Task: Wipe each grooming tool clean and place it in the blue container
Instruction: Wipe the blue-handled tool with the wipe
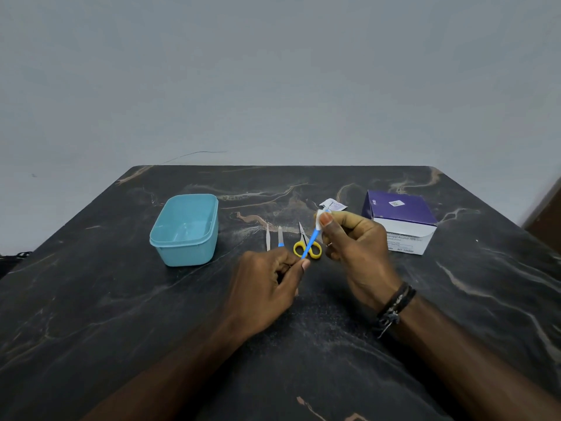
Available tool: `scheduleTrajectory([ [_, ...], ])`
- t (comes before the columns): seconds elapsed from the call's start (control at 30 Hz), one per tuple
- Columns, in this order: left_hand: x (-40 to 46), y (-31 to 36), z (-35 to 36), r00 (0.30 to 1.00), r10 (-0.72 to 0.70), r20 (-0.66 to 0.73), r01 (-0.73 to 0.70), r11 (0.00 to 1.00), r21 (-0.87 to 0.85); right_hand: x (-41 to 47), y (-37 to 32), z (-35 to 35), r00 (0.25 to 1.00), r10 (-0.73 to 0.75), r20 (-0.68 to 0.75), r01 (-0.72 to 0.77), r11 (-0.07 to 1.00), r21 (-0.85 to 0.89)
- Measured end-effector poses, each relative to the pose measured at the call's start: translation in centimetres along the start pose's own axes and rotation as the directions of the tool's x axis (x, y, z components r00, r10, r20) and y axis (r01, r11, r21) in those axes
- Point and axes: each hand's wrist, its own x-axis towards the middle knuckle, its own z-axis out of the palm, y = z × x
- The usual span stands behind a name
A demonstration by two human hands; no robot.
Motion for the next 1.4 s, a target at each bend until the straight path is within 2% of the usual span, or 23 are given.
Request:
scheduleTrajectory([
  [0.13, 0.1, 0.3, -0.1, 1.000, 0.018, 0.025, -0.018, 1.000, -0.006, 0.2, -0.5, -0.2, 1.000, -0.011, -0.023, 0.012, 1.000, 0.027],
  [0.33, 0.1, 0.5, -0.2, 0.998, -0.012, 0.065, 0.013, 1.000, -0.019, 0.2, -0.1, -0.4, 1.000, 0.000, 0.005, 0.001, 1.000, -0.022],
  [0.7, 0.1, 0.5, -0.2, 0.995, -0.071, 0.074, 0.075, 0.996, -0.056, -0.1, 1.0, -0.4, 0.993, 0.043, 0.109, -0.020, 0.978, -0.206],
  [0.97, 0.1, 0.7, -0.2, 0.992, -0.081, 0.099, 0.089, 0.993, -0.081, 0.7, 0.1, -0.8, 0.999, -0.046, 0.013, 0.047, 0.995, -0.093],
  [1.1, 0.1, 0.6, -0.2, 0.992, -0.073, 0.105, 0.080, 0.994, -0.069, 0.4, 0.4, -0.8, 0.998, -0.024, 0.053, 0.029, 0.995, -0.100],
  [1.27, 0.2, 0.6, -0.4, 0.993, -0.084, 0.083, 0.090, 0.994, -0.069, -0.2, 1.7, -0.4, 0.986, 0.030, 0.162, 0.007, 0.975, -0.220],
  [1.4, 0.3, 0.6, -0.3, 0.994, -0.092, 0.063, 0.097, 0.992, -0.083, 0.0, 2.0, -0.4, 0.988, 0.033, 0.150, 0.001, 0.975, -0.222],
])
